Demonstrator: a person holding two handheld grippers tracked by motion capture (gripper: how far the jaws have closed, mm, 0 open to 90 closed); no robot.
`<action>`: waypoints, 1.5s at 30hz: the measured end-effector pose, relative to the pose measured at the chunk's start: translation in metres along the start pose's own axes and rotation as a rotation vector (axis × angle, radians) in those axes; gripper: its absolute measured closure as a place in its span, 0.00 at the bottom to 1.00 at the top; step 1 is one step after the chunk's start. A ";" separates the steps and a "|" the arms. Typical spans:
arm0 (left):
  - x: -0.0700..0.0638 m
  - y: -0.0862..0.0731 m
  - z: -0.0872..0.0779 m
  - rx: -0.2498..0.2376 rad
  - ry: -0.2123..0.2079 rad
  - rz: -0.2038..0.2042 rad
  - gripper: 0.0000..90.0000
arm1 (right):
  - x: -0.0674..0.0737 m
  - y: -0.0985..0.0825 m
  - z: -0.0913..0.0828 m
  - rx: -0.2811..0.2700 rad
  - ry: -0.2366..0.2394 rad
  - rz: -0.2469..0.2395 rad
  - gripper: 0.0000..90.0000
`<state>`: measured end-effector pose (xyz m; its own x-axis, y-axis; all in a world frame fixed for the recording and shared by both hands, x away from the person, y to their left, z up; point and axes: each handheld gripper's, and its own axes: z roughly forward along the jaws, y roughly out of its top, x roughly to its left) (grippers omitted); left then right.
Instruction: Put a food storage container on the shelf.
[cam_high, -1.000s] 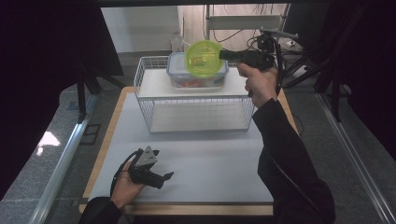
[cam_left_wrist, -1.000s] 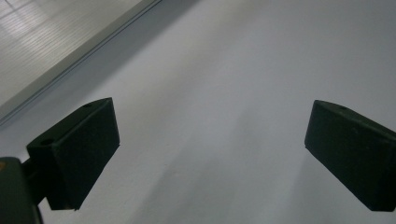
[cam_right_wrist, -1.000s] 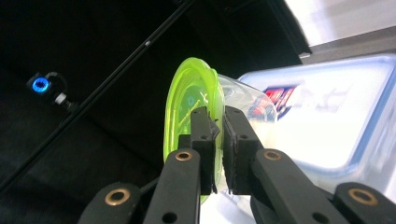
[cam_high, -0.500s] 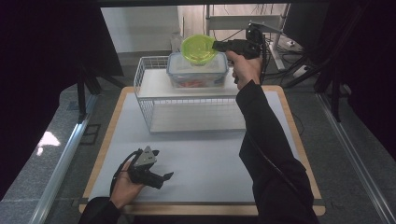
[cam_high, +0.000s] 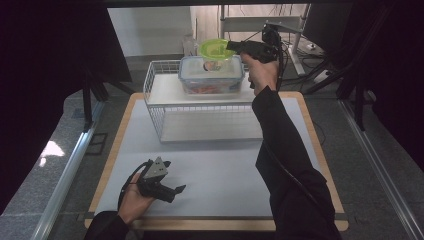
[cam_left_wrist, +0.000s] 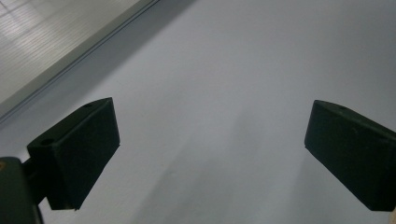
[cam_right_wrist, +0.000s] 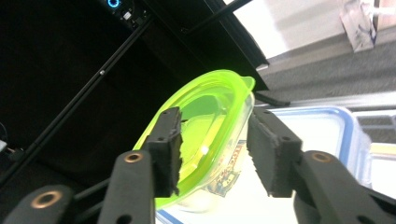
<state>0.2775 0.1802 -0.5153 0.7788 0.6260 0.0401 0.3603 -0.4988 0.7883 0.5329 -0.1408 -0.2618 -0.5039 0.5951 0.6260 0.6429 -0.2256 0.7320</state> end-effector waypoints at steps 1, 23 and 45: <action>0.000 0.000 0.000 0.001 0.000 0.000 0.04 | 0.001 0.000 -0.002 0.001 -0.003 -0.018 0.56; -0.001 0.000 0.000 0.006 0.001 0.010 0.04 | 0.004 -0.009 0.015 0.055 -0.005 -0.100 0.36; -0.001 0.000 0.001 0.001 0.002 -0.005 0.03 | -0.033 -0.183 -0.091 0.177 -0.052 -0.495 0.09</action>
<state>0.2776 0.1788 -0.5157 0.7763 0.6293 0.0374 0.3643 -0.4962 0.7881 0.3793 -0.1899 -0.3919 -0.7456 0.6359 0.1992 0.4250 0.2235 0.8772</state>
